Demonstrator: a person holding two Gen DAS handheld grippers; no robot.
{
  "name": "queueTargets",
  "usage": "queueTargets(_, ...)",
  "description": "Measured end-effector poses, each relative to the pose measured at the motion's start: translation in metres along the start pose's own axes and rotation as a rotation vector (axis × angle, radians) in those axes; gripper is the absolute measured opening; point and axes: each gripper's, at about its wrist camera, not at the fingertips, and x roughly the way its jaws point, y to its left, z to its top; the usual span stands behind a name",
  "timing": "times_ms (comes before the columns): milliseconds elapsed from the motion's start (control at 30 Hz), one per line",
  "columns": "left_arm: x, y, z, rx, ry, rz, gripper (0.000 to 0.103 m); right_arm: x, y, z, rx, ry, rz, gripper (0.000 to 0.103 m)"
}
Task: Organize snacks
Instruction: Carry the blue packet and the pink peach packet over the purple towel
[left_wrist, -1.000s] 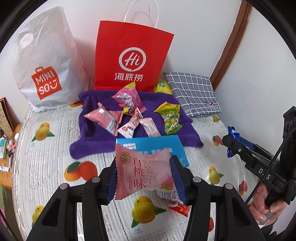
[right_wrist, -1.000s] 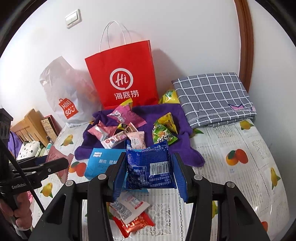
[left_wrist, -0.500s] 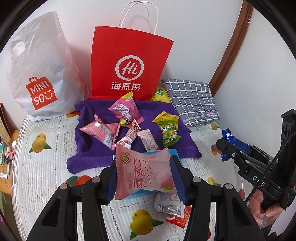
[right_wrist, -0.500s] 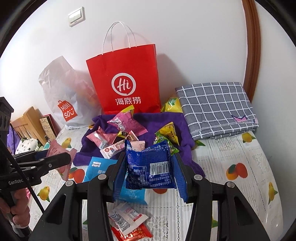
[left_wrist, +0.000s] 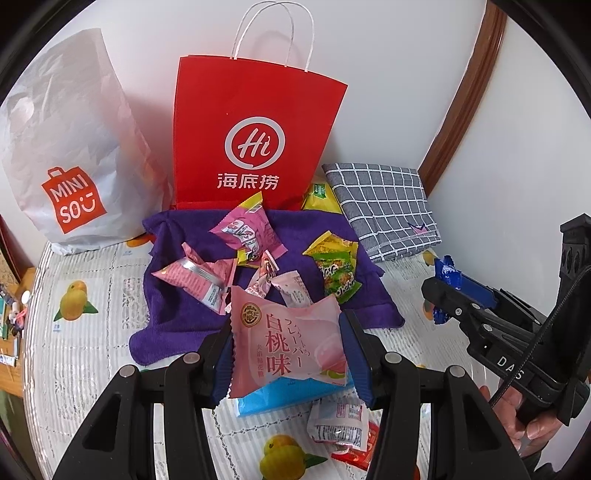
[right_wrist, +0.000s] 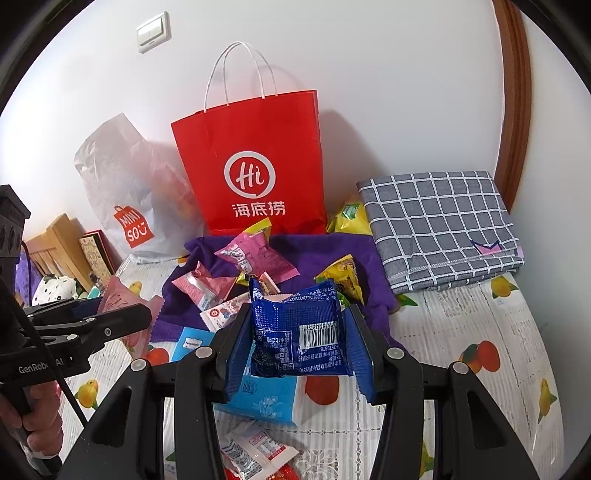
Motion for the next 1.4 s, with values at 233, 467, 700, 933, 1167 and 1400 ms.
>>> queueTargets(233,0.008,0.003,0.009,-0.006,0.003,0.006,0.05,0.009,-0.008,0.008,0.01,-0.002,0.008,0.048)
queueTargets(467,0.017,0.012,0.023,-0.015,0.004,0.021,0.05,0.021,-0.013,0.021,0.004,-0.007,0.008,0.048)
queueTargets(700,0.032,0.027,0.034,-0.035,0.015,0.036,0.05,0.043,-0.013,0.035,-0.004,0.004,0.023,0.048)
queueTargets(933,0.052,0.045,0.043,-0.067,0.035,0.052,0.05,0.072,-0.008,0.043,-0.025,0.03,0.038,0.048)
queueTargets(1167,0.076,0.056,0.052,-0.077,0.061,0.064,0.05,0.107,-0.002,0.043,-0.062,0.083,0.047,0.048)
queueTargets(1400,0.1,0.065,0.053,-0.093,0.088,0.067,0.05,0.136,0.002,0.04,-0.082,0.135,0.065,0.048)
